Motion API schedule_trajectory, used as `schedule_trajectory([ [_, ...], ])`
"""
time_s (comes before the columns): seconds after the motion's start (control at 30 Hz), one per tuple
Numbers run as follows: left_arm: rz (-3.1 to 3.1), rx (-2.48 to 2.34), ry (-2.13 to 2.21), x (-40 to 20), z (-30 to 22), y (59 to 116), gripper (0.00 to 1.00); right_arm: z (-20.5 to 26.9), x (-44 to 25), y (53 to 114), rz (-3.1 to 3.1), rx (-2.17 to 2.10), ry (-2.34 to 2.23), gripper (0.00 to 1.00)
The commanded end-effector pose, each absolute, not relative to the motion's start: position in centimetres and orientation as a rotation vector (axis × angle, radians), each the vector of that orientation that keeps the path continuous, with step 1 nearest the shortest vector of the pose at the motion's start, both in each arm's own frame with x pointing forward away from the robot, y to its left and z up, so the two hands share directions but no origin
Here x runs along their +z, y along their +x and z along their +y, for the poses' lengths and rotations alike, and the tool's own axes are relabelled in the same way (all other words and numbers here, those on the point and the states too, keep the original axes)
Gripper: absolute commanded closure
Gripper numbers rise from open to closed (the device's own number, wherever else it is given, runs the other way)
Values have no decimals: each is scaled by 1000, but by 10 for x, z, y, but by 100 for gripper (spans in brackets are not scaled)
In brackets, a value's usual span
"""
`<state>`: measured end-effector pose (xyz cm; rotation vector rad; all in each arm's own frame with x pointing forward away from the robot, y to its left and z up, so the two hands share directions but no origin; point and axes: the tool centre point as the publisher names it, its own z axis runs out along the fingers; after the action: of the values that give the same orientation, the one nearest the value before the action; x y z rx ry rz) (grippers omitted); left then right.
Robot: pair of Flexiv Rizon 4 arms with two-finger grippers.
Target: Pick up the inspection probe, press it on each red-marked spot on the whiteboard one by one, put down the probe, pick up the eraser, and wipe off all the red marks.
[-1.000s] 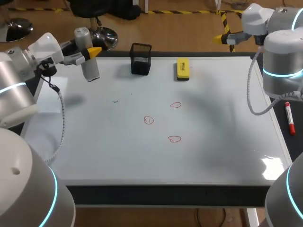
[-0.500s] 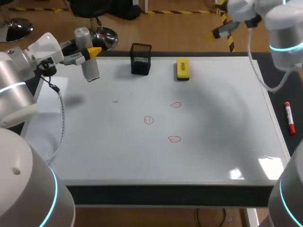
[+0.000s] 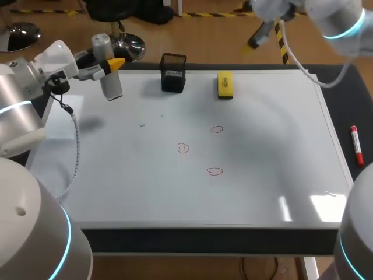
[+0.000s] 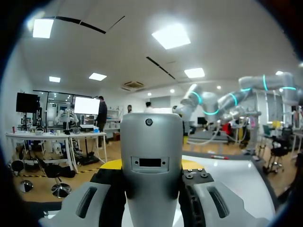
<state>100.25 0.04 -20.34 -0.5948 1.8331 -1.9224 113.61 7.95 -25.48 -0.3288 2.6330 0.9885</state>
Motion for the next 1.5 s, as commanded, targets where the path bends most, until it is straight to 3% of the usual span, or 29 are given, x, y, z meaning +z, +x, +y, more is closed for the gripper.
schedule_trajectory([
  [0.03, 1828, -1922, -595, -203, -1, 1003, 100, 86, -262, 1140, 2971, 548, -1174, 0],
  [0.87, 1828, -1922, -595, -203, -1, 1003, 100, 74, -316, 1135, 2625, 36, -1919, 0],
  [1.5, 1828, -1922, -595, -203, -1, 1003, 100, 72, -352, 1137, 2374, -60, -1993, 0],
])
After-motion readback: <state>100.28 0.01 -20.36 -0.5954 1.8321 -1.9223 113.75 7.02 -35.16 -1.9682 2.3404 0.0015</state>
